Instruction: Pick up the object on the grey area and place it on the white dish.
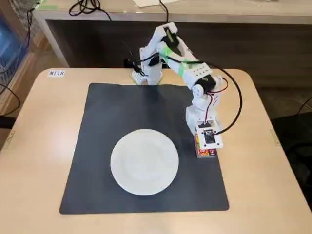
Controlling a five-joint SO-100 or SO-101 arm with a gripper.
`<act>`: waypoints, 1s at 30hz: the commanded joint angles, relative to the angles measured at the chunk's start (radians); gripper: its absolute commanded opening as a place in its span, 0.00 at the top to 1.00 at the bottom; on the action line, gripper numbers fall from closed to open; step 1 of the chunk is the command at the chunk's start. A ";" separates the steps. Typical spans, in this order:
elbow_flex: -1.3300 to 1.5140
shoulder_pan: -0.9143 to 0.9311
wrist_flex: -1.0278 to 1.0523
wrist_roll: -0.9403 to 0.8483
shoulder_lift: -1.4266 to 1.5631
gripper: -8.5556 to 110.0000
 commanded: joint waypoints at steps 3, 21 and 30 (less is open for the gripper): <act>-0.075 0.017 -0.009 -0.020 -0.017 0.62; -0.258 0.008 0.023 -0.032 -0.206 0.73; -0.278 0.005 0.043 -0.034 -0.204 0.80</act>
